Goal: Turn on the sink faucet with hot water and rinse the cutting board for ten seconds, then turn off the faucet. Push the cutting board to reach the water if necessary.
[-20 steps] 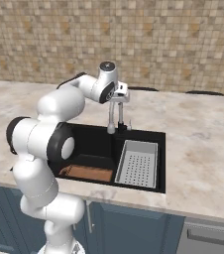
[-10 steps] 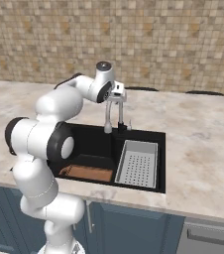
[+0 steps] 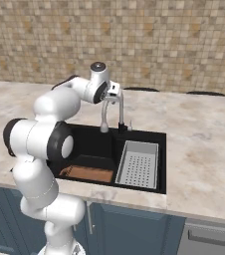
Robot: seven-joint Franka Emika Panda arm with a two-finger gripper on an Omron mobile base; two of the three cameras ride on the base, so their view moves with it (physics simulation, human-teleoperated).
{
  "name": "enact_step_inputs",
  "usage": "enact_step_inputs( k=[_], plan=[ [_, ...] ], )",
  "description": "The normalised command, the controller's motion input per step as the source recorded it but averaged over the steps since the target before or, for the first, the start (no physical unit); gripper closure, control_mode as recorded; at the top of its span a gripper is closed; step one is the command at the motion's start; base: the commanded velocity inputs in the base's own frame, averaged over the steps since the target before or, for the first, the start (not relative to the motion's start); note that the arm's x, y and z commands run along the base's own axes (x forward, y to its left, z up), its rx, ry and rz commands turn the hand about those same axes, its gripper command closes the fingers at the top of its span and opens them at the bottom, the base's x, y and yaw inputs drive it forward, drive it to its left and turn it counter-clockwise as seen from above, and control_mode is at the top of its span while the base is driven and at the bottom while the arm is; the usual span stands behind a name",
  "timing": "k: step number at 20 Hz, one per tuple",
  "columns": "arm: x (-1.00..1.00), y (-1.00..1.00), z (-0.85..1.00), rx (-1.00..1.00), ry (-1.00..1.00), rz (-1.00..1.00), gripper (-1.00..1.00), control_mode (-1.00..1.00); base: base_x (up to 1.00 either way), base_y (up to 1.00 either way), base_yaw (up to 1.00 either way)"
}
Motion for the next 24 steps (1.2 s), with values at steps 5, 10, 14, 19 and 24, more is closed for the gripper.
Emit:
enact_step_inputs(
  k=[5,10,14,19,24],
  plan=[
    [0.26,0.38,-0.17,0.0,0.0,-0.04,-1.0,-1.0,0.0,0.0,0.0],
    [0.29,0.46,-0.2,0.0,0.0,-0.06,-1.0,-1.0,0.0,0.0,0.0],
    [0.27,0.46,-0.18,0.0,0.0,-0.06,-1.0,-1.0,0.0,0.0,0.0],
    [0.22,0.42,-0.16,0.0,0.01,-0.05,-1.0,-1.0,0.0,0.0,0.0],
    [0.21,0.33,-0.09,0.0,0.01,-0.04,-1.0,-1.0,0.0,0.0,0.0]
  ],
)
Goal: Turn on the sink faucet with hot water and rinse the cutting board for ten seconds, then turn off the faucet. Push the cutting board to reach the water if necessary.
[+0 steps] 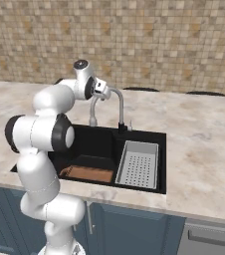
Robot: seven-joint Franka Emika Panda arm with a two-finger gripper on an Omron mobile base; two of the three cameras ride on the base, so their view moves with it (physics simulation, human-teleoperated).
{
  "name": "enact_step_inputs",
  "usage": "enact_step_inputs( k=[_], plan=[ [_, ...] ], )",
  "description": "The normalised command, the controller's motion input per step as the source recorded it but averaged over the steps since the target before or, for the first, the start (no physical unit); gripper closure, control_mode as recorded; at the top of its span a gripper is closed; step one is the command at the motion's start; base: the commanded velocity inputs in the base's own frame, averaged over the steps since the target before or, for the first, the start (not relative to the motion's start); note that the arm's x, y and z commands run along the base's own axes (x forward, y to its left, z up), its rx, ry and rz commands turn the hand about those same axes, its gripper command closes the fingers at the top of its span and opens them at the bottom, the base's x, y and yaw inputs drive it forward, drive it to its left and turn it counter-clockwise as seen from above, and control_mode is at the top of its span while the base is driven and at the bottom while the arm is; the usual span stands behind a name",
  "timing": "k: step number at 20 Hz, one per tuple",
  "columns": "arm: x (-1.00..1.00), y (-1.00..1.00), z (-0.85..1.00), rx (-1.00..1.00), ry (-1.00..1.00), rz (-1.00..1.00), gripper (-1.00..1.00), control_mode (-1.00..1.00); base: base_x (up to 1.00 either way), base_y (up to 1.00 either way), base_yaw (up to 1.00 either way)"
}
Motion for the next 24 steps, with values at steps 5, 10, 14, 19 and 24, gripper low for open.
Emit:
enact_step_inputs(
  k=[5,10,14,19,24],
  plan=[
    [0.21,0.22,-0.01,0.0,0.0,-0.02,-1.0,-1.0,0.0,0.0,0.0],
    [0.19,0.16,0.0,0.0,0.0,0.0,-1.0,-1.0,0.0,0.0,0.0],
    [0.17,0.13,0.0,0.0,0.0,0.0,-1.0,-1.0,0.0,0.0,0.0],
    [0.01,0.0,0.0,0.0,0.0,0.0,-1.0,-1.0,0.0,0.0,0.0],
    [0.0,0.0,0.0,0.0,0.0,0.0,-1.0,-1.0,0.0,0.0,0.0]
  ],
)
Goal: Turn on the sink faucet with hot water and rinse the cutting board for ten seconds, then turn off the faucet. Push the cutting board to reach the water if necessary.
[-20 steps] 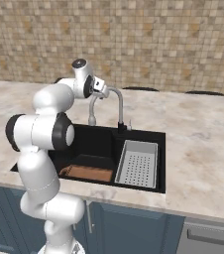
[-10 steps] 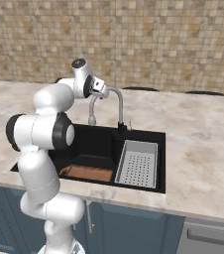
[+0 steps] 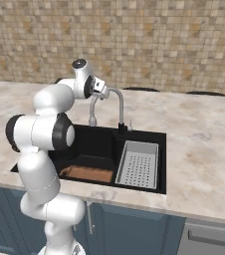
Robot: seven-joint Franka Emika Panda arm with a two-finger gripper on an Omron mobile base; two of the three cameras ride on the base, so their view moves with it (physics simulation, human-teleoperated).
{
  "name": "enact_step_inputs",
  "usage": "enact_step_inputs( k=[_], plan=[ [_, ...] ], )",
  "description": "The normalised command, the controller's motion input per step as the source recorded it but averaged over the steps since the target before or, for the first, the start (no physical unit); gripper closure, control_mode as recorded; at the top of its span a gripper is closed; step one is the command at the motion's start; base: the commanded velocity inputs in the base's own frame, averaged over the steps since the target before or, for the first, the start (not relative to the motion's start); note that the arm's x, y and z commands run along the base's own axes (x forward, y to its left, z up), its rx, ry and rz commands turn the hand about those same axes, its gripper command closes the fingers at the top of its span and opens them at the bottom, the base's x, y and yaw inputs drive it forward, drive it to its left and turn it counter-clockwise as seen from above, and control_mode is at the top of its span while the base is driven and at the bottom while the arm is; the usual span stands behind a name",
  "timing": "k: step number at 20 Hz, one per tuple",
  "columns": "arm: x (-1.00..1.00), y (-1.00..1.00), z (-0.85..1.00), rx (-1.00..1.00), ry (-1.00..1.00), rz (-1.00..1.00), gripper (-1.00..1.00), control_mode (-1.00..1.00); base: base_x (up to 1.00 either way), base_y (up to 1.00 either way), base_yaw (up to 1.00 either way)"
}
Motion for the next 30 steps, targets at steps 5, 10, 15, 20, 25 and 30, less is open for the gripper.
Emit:
enact_step_inputs(
  k=[5,10,15,20,25,30],
  plan=[
    [0.0,-0.1,0.07,0.0,0.0,0.0,-1.0,-1.0,0.0,0.0,0.0],
    [-0.06,-0.14,0.16,0.0,0.0,0.0,-1.0,-1.0,0.0,0.0,0.0],
    [-0.16,-0.02,0.17,0.0,0.0,0.0,-1.0,-1.0,0.0,0.0,0.0],
    [-0.43,-0.07,0.24,0.0,-0.01,0.0,-1.0,-1.0,0.0,0.0,0.0],
    [-0.39,-0.11,0.28,0.0,-0.01,0.01,-1.0,-1.0,0.0,0.0,0.0],
    [-0.48,-0.23,0.22,0.0,-0.01,0.01,-1.0,-1.0,0.0,0.0,0.0]
  ],
)
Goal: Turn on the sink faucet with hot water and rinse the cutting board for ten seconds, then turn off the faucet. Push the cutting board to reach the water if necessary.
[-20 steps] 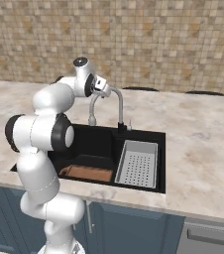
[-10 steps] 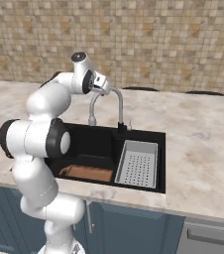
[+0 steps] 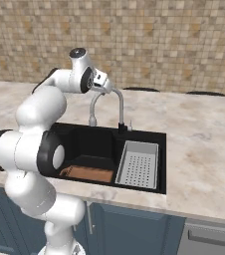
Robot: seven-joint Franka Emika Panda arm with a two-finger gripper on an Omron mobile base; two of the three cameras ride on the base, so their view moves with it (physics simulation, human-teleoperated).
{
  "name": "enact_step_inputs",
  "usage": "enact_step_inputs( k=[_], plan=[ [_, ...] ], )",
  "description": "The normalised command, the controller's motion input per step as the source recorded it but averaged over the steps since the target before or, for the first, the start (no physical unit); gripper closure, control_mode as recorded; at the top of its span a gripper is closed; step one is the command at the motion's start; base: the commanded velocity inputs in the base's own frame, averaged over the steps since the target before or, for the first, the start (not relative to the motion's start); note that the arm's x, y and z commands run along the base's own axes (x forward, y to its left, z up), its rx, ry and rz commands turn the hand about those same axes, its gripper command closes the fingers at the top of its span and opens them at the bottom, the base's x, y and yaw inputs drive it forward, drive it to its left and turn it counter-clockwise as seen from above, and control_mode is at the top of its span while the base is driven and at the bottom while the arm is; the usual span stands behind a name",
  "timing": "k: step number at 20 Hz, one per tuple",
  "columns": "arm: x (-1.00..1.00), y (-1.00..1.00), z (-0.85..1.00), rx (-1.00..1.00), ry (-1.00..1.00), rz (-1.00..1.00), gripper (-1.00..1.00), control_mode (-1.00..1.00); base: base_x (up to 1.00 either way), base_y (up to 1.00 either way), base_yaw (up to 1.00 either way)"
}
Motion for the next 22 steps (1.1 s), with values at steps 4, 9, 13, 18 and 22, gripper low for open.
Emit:
enact_step_inputs(
  k=[4,9,13,18,22],
  plan=[
    [-0.5,-0.42,0.09,0.0,-0.01,0.04,-1.0,-1.0,0.0,0.0,0.0],
    [-0.36,-0.39,0.0,0.0,-0.02,0.06,-1.0,-1.0,0.0,0.0,0.0],
    [-0.18,-0.4,-0.01,0.0,-0.08,0.08,-1.0,-1.0,0.0,0.0,0.0],
    [0.0,-0.39,-0.11,0.0,-0.12,0.1,-1.0,-1.0,0.0,0.0,0.0],
    [0.0,-0.45,-0.16,0.0,-0.15,0.13,-1.0,-1.0,0.0,0.0,0.0]
  ],
)
